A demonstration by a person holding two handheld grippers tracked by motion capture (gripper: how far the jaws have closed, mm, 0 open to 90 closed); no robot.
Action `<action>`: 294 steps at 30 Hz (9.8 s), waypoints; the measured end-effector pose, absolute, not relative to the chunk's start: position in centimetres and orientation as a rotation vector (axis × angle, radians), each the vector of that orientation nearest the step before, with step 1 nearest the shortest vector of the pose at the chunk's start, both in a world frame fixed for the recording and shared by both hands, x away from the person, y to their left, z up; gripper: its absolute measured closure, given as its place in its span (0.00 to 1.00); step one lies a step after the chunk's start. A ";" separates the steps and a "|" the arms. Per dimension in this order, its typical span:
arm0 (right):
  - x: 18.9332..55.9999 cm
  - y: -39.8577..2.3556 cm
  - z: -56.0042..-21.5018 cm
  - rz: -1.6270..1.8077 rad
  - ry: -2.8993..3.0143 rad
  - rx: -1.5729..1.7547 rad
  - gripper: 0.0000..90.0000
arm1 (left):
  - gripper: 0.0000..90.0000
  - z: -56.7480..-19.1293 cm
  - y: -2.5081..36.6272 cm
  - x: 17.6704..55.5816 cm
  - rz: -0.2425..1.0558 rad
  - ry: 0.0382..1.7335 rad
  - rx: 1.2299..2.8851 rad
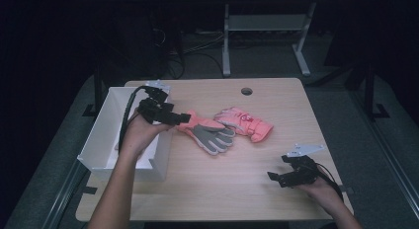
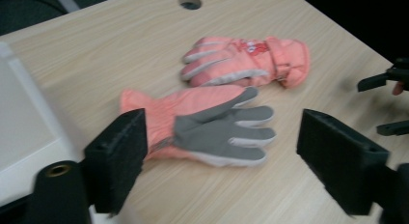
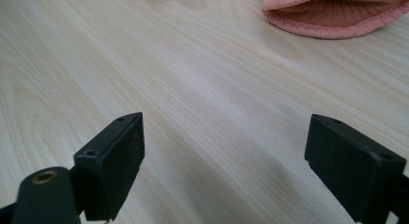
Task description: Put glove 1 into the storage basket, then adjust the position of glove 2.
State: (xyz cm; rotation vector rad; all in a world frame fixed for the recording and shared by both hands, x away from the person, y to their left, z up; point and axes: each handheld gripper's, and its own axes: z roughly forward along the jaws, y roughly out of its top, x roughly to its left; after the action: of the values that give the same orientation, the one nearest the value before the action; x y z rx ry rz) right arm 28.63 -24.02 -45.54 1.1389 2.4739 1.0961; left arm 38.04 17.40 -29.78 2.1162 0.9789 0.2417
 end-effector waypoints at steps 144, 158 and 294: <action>27.8 -26.1 -44.8 1.019 2.504 1.149 0.17 | 0.59 -42.8 9.2 29.5 -0.060 0.502 2.355; 30.6 -25.2 -42.9 1.085 2.563 1.074 0.20 | 0.18 -44.4 12.2 28.3 0.054 0.650 2.308; 32.8 -19.0 -36.3 1.146 2.631 1.059 0.99 | 0.20 -44.6 13.3 27.9 0.203 0.700 2.284</action>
State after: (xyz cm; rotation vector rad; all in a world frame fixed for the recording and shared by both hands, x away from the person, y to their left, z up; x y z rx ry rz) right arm 32.83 -18.95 -36.28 1.0591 2.6314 1.1462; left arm 27.94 13.27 -44.56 2.2840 0.6998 0.2028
